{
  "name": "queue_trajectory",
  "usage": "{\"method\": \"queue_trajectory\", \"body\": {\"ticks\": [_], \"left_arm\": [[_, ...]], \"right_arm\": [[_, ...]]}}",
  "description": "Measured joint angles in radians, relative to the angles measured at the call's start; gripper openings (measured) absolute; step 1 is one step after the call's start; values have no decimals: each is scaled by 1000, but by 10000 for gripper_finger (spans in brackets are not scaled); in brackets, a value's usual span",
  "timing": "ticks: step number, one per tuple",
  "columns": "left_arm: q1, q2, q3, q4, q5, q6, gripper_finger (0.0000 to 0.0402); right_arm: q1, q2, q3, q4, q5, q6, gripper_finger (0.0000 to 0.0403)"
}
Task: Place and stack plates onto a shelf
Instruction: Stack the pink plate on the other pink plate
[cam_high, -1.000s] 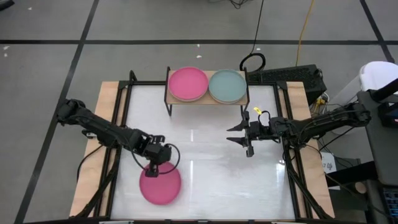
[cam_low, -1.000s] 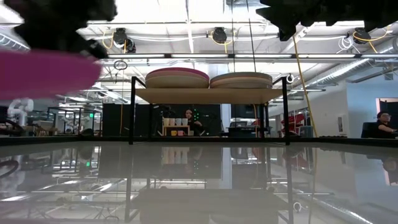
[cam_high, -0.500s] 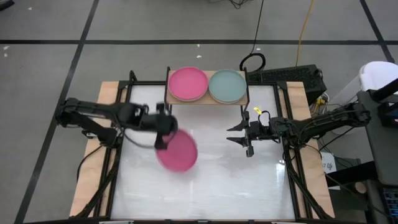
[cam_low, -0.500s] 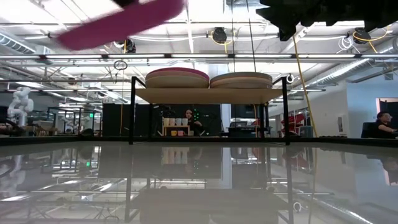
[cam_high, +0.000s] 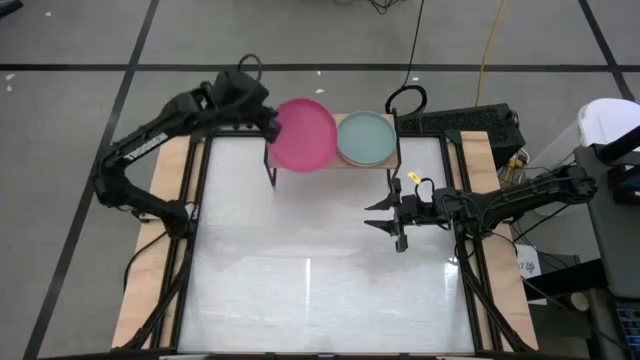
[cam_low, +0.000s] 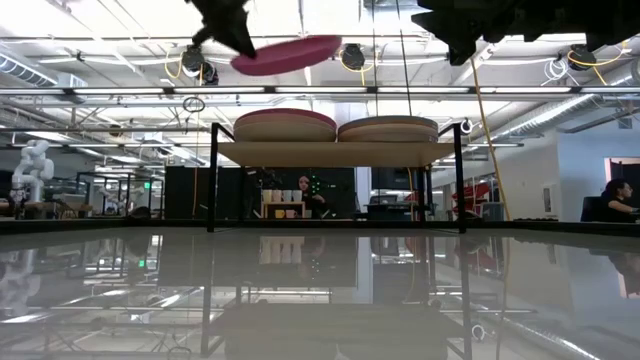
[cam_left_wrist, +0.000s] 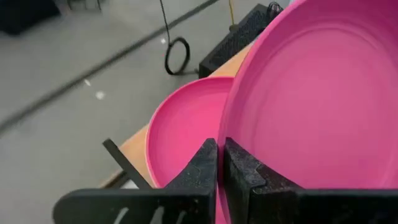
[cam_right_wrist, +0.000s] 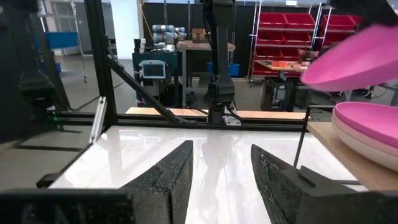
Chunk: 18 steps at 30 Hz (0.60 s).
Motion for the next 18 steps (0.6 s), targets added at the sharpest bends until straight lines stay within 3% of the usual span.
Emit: {"method": "queue_trajectory", "body": {"ticks": [7, 14, 18], "left_arm": [[191, 67, -1, 5, 171, -81, 10], [209, 138, -1, 0, 204, -92, 16], [205, 173, -1, 1, 188, -87, 23]], "right_arm": [[-1, 0, 0, 1, 3, -68, 144], [-1, 0, 0, 0, 98, -70, 144], [-1, 0, 0, 0, 103, -70, 144]]}}
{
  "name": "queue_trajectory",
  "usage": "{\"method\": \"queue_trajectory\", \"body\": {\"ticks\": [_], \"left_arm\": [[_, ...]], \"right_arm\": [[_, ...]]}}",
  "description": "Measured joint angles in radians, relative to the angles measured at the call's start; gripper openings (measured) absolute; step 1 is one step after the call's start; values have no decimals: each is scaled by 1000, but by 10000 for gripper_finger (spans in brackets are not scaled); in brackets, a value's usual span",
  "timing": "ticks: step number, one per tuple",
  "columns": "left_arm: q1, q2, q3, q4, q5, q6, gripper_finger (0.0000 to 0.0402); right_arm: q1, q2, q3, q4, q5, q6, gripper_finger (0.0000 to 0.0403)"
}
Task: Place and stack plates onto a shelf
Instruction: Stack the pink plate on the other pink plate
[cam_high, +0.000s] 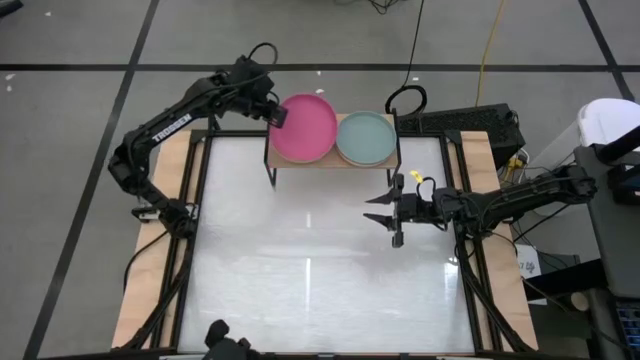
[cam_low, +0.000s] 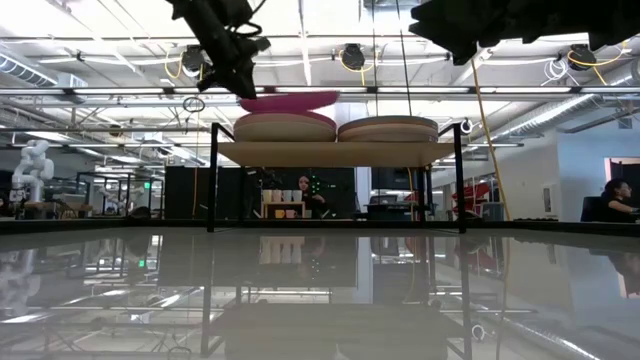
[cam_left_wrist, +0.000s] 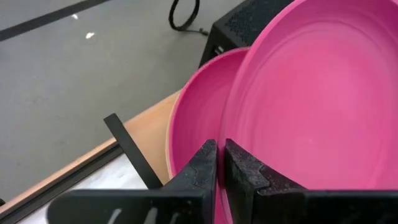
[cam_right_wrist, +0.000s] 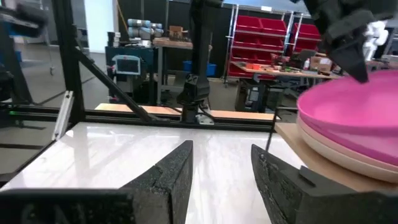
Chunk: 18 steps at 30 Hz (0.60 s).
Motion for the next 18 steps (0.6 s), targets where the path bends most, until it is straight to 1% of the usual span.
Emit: {"method": "queue_trajectory", "body": {"ticks": [7, 13, 18], "left_arm": [[22, 28, 0, 12, -24, 0, 27], [30, 30, 0, 9, -80, 4, 29], [30, 30, 0, 10, -47, 64, 30]], "right_arm": [[0, 0, 0, 0, -2, 7, 144], [0, 0, 0, 0, -2, 7, 144], [0, 0, 0, 0, -2, 8, 144]]}}
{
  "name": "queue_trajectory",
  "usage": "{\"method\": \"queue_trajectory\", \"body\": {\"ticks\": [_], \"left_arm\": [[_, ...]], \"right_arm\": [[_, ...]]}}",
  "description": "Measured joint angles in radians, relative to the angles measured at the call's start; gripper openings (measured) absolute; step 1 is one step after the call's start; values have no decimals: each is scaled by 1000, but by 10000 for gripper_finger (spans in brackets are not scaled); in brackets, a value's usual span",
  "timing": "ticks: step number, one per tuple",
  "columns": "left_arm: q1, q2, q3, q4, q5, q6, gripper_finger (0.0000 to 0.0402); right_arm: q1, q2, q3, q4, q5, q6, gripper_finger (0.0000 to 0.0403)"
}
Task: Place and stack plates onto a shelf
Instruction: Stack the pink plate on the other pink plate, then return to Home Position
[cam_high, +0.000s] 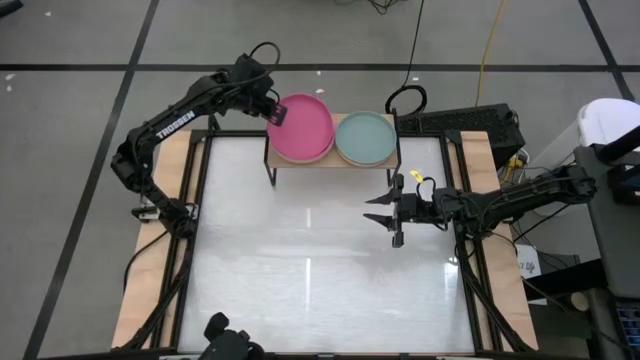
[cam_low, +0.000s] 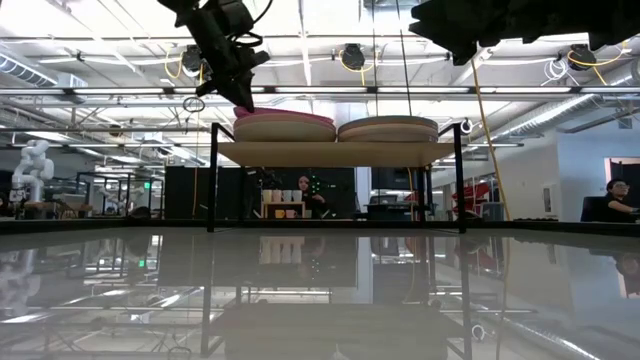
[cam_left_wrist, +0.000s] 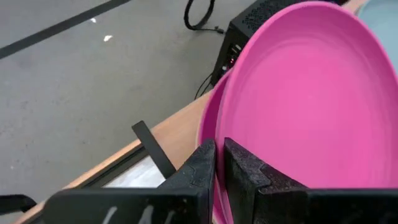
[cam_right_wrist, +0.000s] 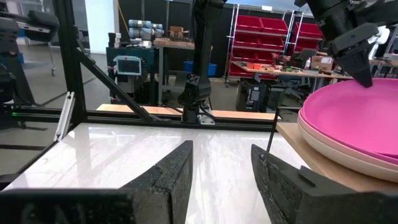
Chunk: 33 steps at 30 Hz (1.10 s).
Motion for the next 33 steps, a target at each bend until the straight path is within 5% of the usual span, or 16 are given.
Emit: {"method": "queue_trajectory", "body": {"ticks": [23, 33], "left_arm": [[4, 0, 0, 0, 58, 65, 34], [3, -5, 0, 51, -10, 69, 63]], "right_arm": [[0, 0, 0, 0, 0, -7, 144], [0, 0, 0, 0, 0, -8, 144]]}}
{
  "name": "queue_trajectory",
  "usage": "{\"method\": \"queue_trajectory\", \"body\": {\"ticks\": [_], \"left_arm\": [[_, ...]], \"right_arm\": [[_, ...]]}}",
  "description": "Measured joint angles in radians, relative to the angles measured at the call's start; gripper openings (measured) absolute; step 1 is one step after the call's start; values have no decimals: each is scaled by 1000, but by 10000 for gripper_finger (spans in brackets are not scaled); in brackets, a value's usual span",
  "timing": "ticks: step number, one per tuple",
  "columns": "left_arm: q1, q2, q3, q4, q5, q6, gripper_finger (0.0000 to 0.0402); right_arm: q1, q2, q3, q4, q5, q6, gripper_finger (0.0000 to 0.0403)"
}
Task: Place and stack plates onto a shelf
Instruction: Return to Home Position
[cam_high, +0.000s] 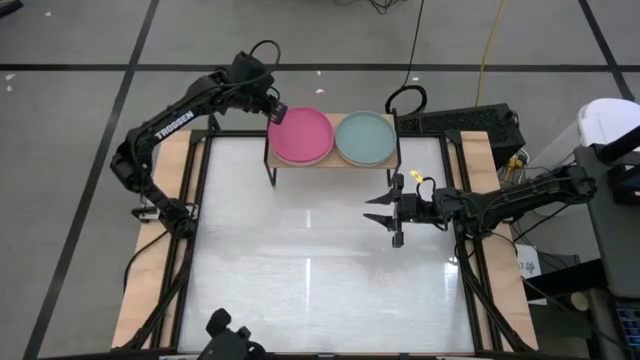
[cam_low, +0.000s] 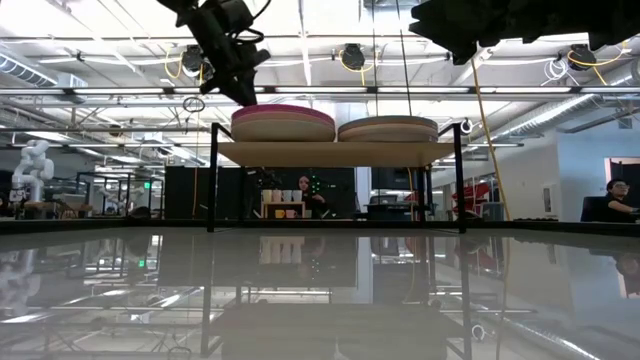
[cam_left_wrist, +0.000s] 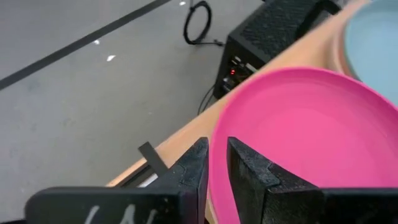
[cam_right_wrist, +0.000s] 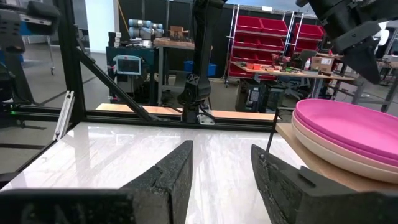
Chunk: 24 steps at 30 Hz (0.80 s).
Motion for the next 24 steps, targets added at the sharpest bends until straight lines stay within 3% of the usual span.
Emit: {"method": "queue_trajectory", "body": {"ticks": [7, 15, 18, 24], "left_arm": [[-15, -5, 0, -3, 32, 42, 71], [-17, -39, 9, -6, 69, 48, 166], [-18, -79, 9, -11, 113, 78, 191], [-45, -220, 10, -38, 196, 119, 197]], "right_arm": [[-1, 0, 0, 0, 1, 0, 144], [-1, 0, 0, 0, 2, -4, 144], [-1, 0, 0, -1, 1, -4, 144], [1, -28, 0, -42, 0, 7, 144]]}}
